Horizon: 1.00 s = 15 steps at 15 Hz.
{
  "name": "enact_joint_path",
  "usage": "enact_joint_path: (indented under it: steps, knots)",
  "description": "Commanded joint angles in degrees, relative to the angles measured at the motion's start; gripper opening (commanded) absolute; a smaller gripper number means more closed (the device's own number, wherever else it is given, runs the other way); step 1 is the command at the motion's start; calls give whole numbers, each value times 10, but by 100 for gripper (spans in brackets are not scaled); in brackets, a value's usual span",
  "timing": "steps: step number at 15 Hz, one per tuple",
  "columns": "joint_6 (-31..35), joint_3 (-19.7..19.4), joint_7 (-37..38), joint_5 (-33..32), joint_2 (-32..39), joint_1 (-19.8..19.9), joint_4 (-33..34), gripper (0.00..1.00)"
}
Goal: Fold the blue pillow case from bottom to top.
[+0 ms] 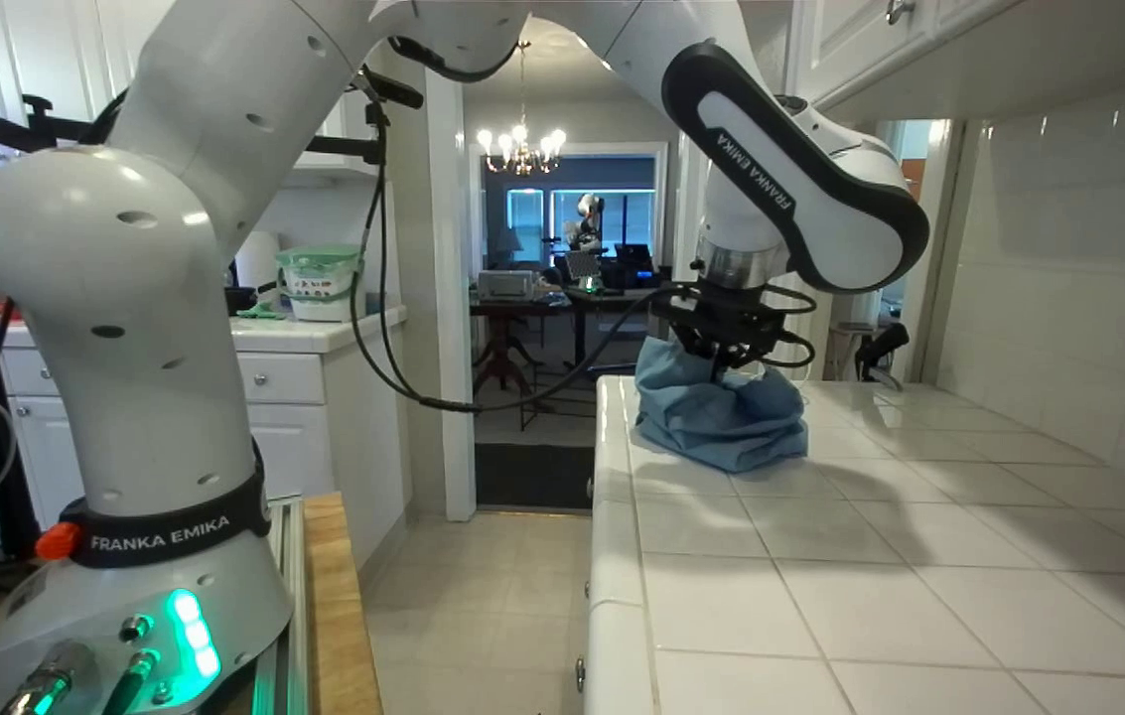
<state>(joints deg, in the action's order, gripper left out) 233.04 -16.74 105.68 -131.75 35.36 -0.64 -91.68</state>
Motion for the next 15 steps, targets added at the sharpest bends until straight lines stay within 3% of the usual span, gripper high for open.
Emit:
enact_joint_path:
  steps: [1, 9, 14, 15]
  knots:
    - [-23, -27, 41, -5, -3, -9, -2, 1]
    - [-68, -85, 101, -55, -8, -37, -16, 1]
    - [-127, -168, 189, -173, 2, -122, -23, 1]
    - [-123, -232, 155, -127, 24, -168, -27, 1]
